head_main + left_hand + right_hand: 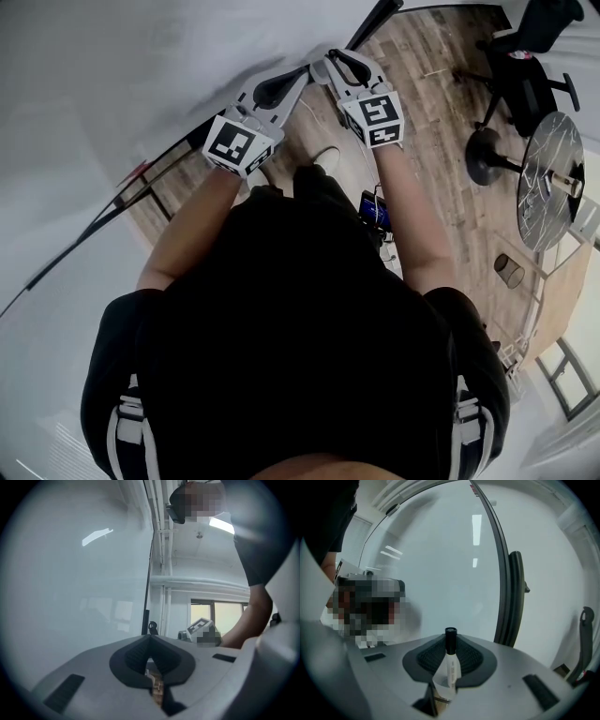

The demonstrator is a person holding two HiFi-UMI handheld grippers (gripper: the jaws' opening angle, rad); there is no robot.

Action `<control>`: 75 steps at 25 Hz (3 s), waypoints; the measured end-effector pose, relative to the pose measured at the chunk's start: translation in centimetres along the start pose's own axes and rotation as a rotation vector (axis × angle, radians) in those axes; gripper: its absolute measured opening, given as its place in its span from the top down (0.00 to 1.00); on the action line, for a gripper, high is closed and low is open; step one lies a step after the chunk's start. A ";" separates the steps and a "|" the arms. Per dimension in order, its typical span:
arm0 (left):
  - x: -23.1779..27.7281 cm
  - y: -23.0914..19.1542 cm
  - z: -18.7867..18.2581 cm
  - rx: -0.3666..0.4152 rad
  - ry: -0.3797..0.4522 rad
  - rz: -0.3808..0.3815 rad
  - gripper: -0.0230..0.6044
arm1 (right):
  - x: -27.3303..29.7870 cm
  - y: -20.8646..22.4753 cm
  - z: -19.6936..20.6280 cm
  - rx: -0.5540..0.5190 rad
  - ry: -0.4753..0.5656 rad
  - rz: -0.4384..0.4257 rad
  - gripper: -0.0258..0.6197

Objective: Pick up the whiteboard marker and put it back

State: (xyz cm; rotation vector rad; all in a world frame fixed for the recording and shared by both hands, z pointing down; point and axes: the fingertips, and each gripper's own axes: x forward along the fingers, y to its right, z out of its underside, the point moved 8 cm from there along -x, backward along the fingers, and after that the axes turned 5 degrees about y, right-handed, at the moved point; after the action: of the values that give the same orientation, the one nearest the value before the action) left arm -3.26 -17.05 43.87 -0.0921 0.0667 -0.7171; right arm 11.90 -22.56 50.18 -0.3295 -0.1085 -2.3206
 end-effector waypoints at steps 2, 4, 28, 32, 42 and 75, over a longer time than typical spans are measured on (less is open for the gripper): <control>-0.1 0.0 0.1 -0.003 -0.001 -0.001 0.96 | 0.3 -0.2 0.5 0.004 -0.015 0.000 0.86; 0.2 0.0 0.0 -0.002 -0.005 0.000 0.96 | 0.6 -0.2 1.0 0.007 -0.028 -0.004 0.86; 0.2 -0.5 0.1 -0.001 -0.025 -0.011 0.96 | 2.7 0.5 4.0 0.027 -0.133 -0.010 0.85; 0.0 -0.4 -0.3 0.009 -0.030 -0.006 0.96 | 2.4 0.3 3.6 0.028 -0.130 -0.007 0.84; -0.3 0.0 -0.7 0.022 -0.023 0.010 0.96 | 0.0 0.1 0.9 0.035 -0.051 0.017 0.84; -4.2 5.9 -4.0 0.067 0.001 0.176 0.96 | -14.6 -8.6 -8.3 0.051 0.194 0.024 0.89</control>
State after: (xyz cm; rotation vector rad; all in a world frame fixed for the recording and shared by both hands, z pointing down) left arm -2.92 -10.13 39.36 -0.0212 0.0515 -0.5427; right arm 13.79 -7.96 38.41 -0.0791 -0.0668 -2.3089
